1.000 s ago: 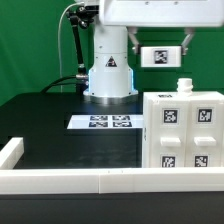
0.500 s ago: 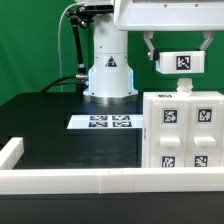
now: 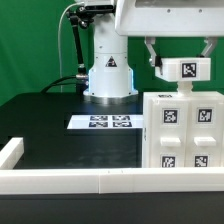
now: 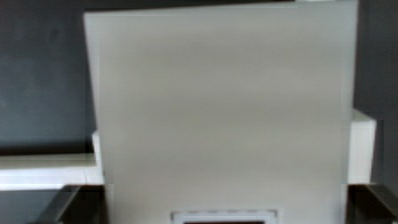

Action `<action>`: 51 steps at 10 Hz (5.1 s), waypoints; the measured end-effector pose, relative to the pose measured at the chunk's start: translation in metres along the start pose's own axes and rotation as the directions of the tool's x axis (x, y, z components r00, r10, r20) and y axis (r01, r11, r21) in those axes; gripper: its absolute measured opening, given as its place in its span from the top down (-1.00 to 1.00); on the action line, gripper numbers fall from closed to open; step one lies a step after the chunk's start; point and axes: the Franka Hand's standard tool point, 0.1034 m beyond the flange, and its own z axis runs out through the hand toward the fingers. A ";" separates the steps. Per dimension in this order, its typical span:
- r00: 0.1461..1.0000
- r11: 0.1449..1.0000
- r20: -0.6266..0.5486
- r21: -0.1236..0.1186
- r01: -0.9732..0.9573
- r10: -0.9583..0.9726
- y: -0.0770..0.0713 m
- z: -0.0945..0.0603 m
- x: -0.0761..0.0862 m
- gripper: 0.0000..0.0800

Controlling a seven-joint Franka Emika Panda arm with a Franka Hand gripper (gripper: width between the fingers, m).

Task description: Assemble cabinet

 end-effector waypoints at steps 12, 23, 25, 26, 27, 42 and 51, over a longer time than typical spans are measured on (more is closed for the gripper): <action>1.000 1.000 -0.028 -0.013 0.006 -0.006 0.000 0.016 0.017 -0.41; 0.985 1.000 -0.173 0.002 0.024 -0.024 0.005 0.014 0.019 -0.99; 0.989 1.000 -0.150 0.002 0.020 -0.020 0.003 0.011 0.022 -0.99; 0.989 1.000 -0.148 0.002 0.021 -0.020 0.002 0.009 0.024 -0.67; 0.989 1.000 -0.148 0.002 0.021 -0.020 0.003 0.009 0.024 -0.38; 0.695 0.700 -0.087 0.104 -0.707 0.714 -0.006 0.011 0.021 -0.39; 0.230 0.228 0.005 0.128 -0.965 0.973 -0.007 0.010 0.023 -0.39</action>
Offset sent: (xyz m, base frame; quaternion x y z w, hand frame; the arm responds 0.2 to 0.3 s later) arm 0.0109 0.0054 -0.0082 0.0207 -0.0136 -0.0028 0.9997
